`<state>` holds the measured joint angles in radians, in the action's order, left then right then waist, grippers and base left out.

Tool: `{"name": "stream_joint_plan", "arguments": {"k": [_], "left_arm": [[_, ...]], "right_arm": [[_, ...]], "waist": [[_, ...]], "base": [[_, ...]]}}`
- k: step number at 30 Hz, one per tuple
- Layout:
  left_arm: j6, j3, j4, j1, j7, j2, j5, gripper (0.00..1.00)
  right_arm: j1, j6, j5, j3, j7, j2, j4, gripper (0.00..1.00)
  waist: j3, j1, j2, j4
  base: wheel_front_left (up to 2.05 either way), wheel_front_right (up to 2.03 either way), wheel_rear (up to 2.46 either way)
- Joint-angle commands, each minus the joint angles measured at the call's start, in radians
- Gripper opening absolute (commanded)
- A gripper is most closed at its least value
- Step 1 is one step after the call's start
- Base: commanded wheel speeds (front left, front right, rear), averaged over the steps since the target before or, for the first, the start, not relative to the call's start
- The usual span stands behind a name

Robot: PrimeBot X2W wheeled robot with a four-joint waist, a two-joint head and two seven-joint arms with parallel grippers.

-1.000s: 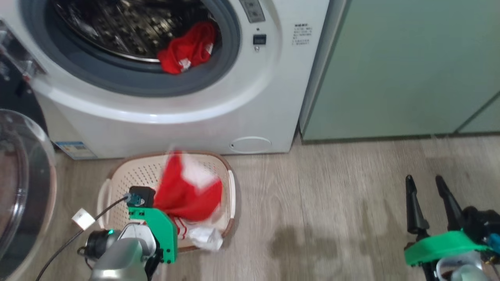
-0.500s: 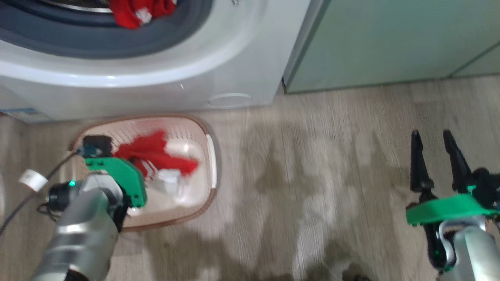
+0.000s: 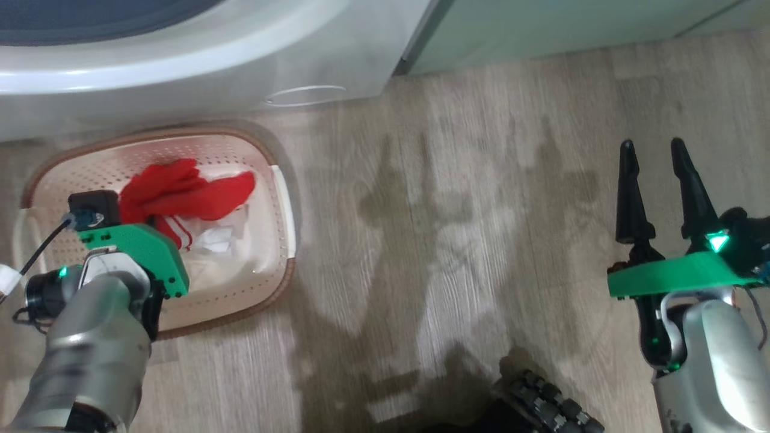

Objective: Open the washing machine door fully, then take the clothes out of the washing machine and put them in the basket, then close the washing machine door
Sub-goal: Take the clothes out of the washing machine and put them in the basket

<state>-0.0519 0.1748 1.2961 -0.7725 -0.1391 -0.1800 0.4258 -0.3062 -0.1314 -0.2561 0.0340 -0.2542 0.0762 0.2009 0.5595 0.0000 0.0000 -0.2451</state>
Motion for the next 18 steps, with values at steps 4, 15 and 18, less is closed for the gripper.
{"name": "stream_joint_plan", "arguments": {"k": [4,15,18], "left_arm": [[0.022,-0.025,-0.007,0.005,-0.037,-0.038,0.009,0.40],[0.001,0.009,-0.024,0.083,-0.121,-0.007,-0.018,1.00],[-0.006,-0.009,-0.116,0.129,-0.122,-0.012,-0.023,1.00]], "right_arm": [[0.010,0.001,0.002,0.021,-0.008,-0.005,-0.035,1.00],[0.063,0.001,0.008,0.025,-0.008,0.016,-0.019,1.00],[0.085,0.001,0.006,0.031,-0.008,0.022,-0.013,1.00]], "waist": [[0.001,0.0000,0.0000,-0.013],[-0.191,0.0000,0.0000,0.026],[-0.265,0.0000,0.0000,0.044]], "base": [[0.00,0.00,0.00],[0.00,0.00,0.00],[0.00,0.00,0.00]]}}
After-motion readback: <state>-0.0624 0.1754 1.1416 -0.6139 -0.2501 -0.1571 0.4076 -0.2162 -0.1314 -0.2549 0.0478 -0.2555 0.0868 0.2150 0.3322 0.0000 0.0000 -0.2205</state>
